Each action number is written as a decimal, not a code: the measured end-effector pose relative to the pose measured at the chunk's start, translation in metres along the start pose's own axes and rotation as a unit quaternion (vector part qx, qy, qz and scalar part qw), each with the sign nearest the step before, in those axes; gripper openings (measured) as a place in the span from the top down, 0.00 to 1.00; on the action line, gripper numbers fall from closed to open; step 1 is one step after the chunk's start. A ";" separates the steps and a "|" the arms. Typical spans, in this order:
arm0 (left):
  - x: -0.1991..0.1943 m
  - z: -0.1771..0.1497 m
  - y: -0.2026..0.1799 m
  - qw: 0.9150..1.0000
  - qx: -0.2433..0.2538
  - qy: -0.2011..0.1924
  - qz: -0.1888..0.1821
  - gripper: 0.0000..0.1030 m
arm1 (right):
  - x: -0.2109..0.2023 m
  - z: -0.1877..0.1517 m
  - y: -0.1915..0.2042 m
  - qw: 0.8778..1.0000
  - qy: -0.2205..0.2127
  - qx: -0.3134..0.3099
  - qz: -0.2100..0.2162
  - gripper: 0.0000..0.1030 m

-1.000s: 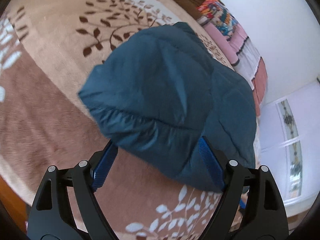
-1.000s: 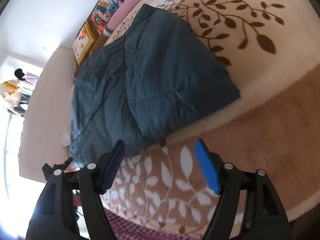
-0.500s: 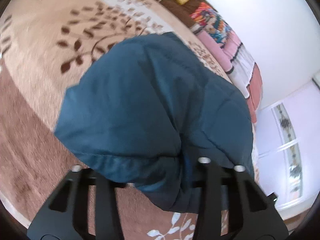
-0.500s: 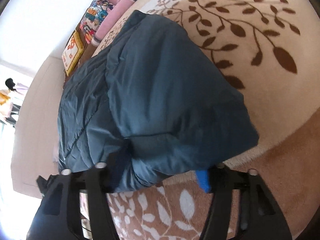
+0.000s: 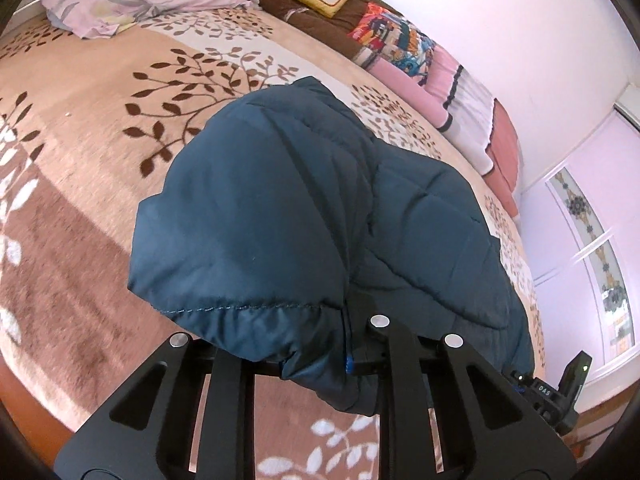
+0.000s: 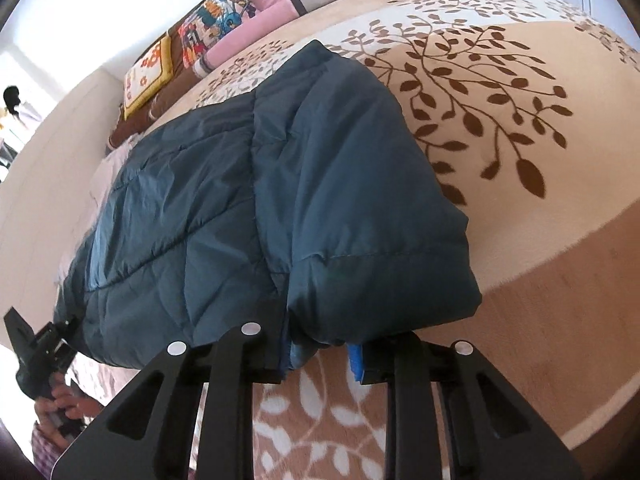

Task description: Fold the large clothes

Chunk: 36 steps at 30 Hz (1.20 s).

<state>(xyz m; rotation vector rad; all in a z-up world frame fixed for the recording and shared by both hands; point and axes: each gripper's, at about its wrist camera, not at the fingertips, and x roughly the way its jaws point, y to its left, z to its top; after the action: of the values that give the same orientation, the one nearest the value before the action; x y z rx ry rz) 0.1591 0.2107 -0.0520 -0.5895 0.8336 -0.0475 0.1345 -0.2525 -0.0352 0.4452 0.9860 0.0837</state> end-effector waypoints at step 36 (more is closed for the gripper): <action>-0.028 -0.053 0.032 1.000 0.000 0.026 0.014 0.79 | -0.020 -0.067 -0.004 0.999 0.010 -0.021 -0.025 0.75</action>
<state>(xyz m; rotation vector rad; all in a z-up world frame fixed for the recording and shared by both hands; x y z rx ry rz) 0.0961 0.2198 -0.0768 -0.5786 0.8914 -0.0376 0.0673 -0.2392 -0.0523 0.3809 1.0121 0.0630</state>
